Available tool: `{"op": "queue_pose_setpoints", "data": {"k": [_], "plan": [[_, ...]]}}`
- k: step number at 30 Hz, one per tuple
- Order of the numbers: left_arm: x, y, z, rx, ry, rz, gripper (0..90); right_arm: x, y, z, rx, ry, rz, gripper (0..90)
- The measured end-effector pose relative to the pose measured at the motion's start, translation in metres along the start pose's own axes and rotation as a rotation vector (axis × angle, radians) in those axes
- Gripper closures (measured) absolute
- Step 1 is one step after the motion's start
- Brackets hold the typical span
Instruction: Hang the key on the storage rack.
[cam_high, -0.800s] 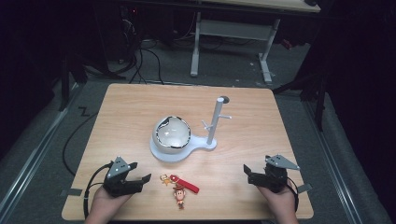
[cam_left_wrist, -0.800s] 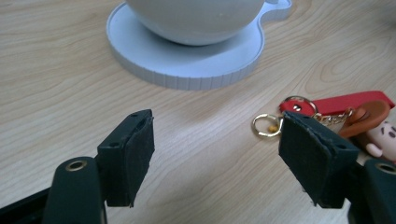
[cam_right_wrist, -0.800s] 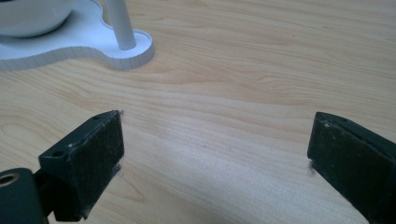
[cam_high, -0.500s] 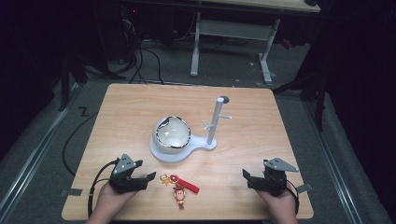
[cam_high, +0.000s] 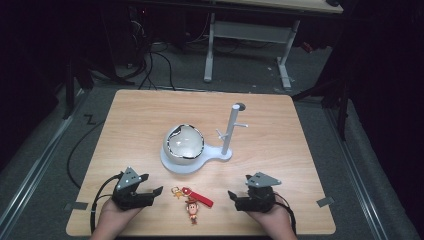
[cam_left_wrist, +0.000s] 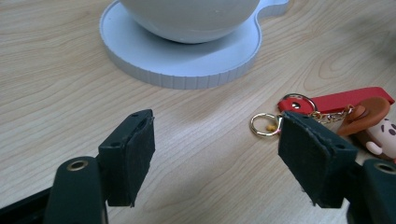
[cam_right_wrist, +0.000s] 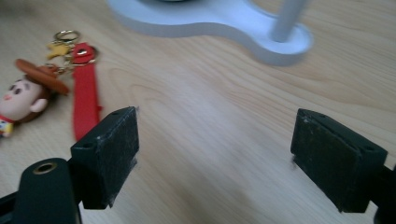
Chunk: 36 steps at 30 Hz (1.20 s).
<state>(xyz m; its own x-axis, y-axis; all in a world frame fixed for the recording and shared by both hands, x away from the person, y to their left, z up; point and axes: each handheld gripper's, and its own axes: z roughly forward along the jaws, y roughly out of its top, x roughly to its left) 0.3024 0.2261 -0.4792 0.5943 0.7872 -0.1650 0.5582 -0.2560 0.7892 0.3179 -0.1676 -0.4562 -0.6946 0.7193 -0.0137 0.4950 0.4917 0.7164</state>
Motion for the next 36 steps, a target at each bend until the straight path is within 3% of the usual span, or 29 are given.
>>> {"op": "queue_pose_setpoints", "data": {"k": [5,11,16,19,23,28,36], "plan": [[0.003,-0.004,-0.007,-0.011,0.015,-0.013,27.8,0.032,0.008,0.024,0.050,0.088,-0.095,24.7],[0.003,-0.006,-0.013,-0.014,0.027,-0.017,27.9,0.056,0.010,0.039,0.076,0.151,-0.161,48.0],[0.003,-0.006,-0.013,-0.013,0.028,-0.015,27.9,0.063,0.010,0.045,0.097,0.152,-0.195,55.5],[0.003,-0.006,-0.013,-0.015,0.027,-0.015,27.9,0.066,0.010,0.047,0.108,0.156,-0.215,71.9],[0.004,-0.005,-0.013,-0.016,0.026,-0.015,27.9,0.062,0.009,0.044,0.114,0.156,-0.193,74.1],[0.005,-0.002,-0.011,-0.021,0.018,-0.014,27.9,0.035,-0.002,0.025,0.114,0.105,-0.138,74.0],[0.001,0.004,-0.001,-0.013,0.002,0.008,28.0,-0.007,-0.034,-0.015,0.144,0.013,-0.058,73.7]]}}
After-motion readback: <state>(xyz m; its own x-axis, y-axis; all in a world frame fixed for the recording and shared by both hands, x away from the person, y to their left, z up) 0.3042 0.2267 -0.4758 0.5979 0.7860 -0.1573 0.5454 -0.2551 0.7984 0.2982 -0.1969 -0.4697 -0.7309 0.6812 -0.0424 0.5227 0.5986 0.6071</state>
